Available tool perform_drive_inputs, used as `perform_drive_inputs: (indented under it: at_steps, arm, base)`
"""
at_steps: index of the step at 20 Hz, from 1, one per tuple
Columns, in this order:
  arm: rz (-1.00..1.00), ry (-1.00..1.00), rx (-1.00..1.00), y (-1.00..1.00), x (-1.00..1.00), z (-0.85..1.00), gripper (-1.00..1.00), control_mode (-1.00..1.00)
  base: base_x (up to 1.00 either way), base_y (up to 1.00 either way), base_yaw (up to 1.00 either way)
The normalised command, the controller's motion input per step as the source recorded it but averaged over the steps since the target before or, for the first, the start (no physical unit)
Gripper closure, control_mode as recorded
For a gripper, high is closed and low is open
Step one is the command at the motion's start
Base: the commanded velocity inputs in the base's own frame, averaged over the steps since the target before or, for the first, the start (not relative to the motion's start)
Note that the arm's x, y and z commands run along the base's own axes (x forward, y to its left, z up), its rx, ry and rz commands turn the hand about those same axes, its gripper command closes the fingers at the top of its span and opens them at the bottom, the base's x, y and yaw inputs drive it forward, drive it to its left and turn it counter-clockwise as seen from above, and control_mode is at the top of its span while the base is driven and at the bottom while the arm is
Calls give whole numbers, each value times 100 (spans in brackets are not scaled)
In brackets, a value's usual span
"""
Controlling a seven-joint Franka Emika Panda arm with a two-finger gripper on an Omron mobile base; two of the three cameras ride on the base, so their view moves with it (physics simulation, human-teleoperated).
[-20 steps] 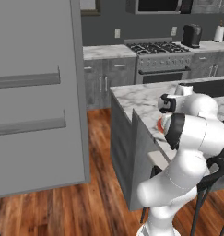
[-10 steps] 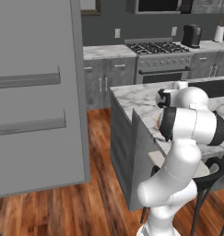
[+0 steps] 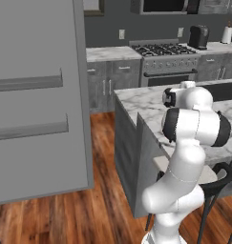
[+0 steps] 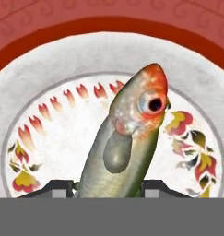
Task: Transport the fish and squash to the fridge. Place the fish on the rack containing meat and place the squash on the rack containing the vegetable, ensuring meats and vegetables are on different racks.
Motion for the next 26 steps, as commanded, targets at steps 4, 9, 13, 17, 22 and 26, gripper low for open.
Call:
perform_drive_inputs:
  at_steps: [4, 9, 13, 17, 22, 26]
  arm:
    - [0, -32, 0, 12, -70, 0, 100, -100]
    - [0, -37, 0, 4, -44, 20, 100, -100]
    - [0, -23, 0, 0, -26, 66, 100, -100]
    - [0, -1, 0, 1, -15, 83, 100, -100]
    - [0, 2, 0, 13, -26, 89, 100, -100]
    - [0, -13, 0, 17, -80, 54, 100, -100]
  base:
    - [0, 0, 0]
    - [0, 0, 0]
    - [0, 0, 0]
    - [0, 0, 0]
    - [0, 0, 0]
    - [0, 0, 0]
